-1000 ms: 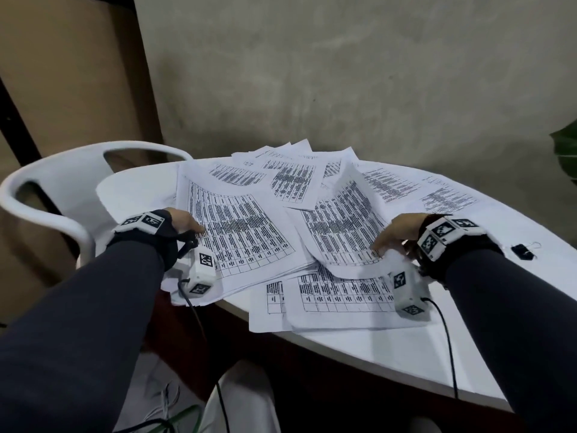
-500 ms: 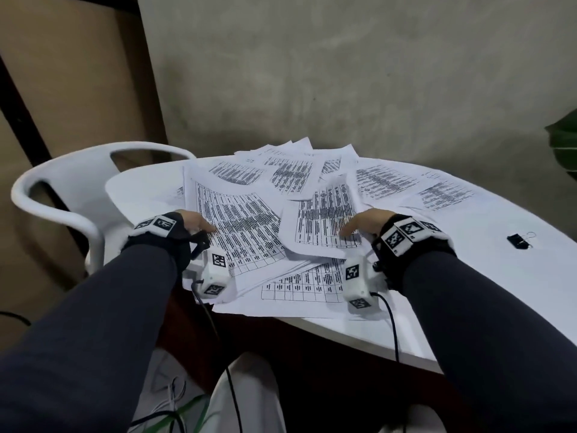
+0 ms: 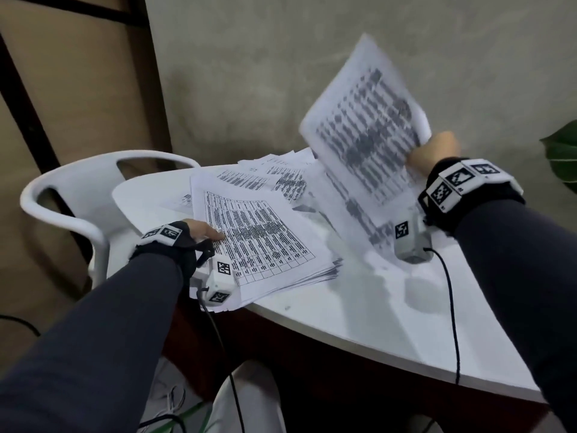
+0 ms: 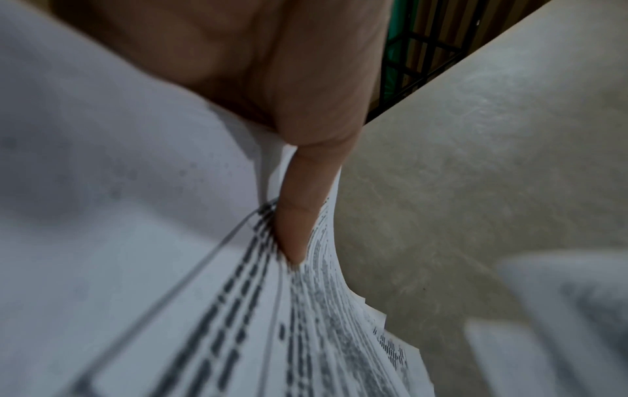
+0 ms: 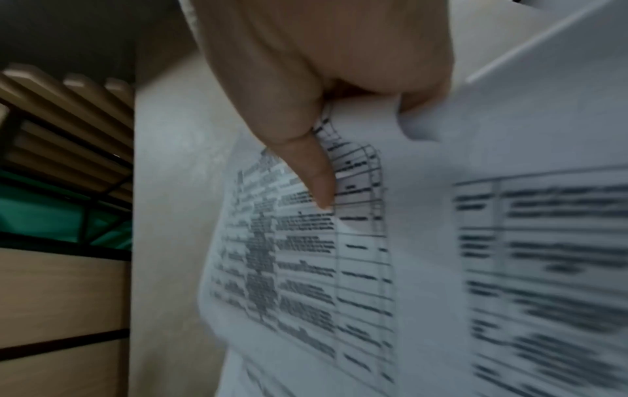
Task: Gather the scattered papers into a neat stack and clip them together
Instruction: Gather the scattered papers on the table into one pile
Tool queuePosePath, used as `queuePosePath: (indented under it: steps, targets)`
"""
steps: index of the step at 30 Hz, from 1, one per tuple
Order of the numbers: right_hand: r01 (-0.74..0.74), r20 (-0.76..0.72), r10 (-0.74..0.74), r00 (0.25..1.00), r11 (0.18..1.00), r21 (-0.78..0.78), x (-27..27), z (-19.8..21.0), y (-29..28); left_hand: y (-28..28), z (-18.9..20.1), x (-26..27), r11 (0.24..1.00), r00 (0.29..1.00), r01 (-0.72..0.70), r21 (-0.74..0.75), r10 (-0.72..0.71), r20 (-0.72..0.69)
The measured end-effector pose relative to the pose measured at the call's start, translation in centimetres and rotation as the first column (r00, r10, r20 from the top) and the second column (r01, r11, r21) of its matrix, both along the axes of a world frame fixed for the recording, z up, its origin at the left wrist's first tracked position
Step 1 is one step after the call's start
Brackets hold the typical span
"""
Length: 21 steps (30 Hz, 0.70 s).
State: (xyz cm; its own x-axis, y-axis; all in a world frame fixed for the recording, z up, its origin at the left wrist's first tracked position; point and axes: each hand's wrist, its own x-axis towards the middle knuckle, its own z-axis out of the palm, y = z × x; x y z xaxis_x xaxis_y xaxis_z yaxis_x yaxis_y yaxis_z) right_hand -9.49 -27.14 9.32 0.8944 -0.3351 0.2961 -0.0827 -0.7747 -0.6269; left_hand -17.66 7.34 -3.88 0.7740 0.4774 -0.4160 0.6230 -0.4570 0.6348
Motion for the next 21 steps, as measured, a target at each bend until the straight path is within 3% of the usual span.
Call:
queuePosePath:
  steps: [3, 4, 6, 7, 8, 10, 12, 15, 17, 18, 21]
  targets:
    - [-0.147, 0.261, 0.080, 0.962, 0.958, 0.246, 0.3, 2.2, 1.1, 0.2, 0.3, -0.4, 0.994, 1.000, 0.001, -0.110, 0.002, 0.027]
    - [-0.229, 0.318, 0.105, 0.942, 0.896, 0.381, 0.2, 2.6, 1.5, 0.1, 0.3, -0.5, 0.995, 1.000, -0.010, -0.103, 0.012, 0.020]
    - [-0.379, 0.370, 0.171, 0.913, 0.690, 0.616, 0.4, 2.7, 1.9, -0.3, 0.4, -0.8, 0.993, 0.999, -0.023, -0.115, 0.028, 0.040]
    - [-0.390, 0.336, 0.208, 0.919, 0.607, 0.692, 0.4, 2.3, 2.2, -0.2, 0.3, -0.6, 0.993, 0.998, 0.014, -0.119, -0.007, 0.063]
    - [-0.372, 0.271, 0.257, 0.928, 0.580, 0.725, 0.2, 1.6, 2.6, -0.3, 0.2, -0.7, 0.989, 0.995, 0.051, -0.137, -0.039, 0.088]
    - [-0.285, 0.085, 0.318, 0.944, 0.662, 0.693, 0.2, -0.8, 3.8, 0.2, -0.2, -0.4, 0.956, 0.985, -0.004, -0.294, 0.054, 0.162]
    - [-0.252, -0.108, 0.377, 0.920, 0.781, 0.572, 1.0, -3.8, 5.1, 0.1, 0.0, -0.3, 0.856, 0.941, -0.091, -0.509, 0.241, 0.237]
    - [-0.336, -0.299, 0.425, 0.854, 0.891, 0.306, 1.8, -7.0, 7.3, -0.4, 0.7, -0.6, 0.794, 0.911, -0.106, -0.599, 0.320, 0.262]
    - [-0.404, -0.436, 0.419, 0.796, 0.905, 0.132, 1.9, -8.3, 8.8, -0.4, 0.7, -0.5, 0.767, 0.924, -0.088, -0.635, 0.301, 0.236]
    - [-0.432, -0.505, 0.428, 0.749, 0.894, 0.116, 1.8, -8.9, 9.5, -0.2, 0.4, -0.4, 0.767, 0.926, -0.068, -0.638, 0.287, 0.246]
    - [-0.472, -0.550, 0.526, 0.649, 0.845, 0.251, 1.2, -9.7, 10.9, 0.7, -0.1, -0.7, 0.778, 0.930, 0.000, -0.628, 0.230, 0.286]
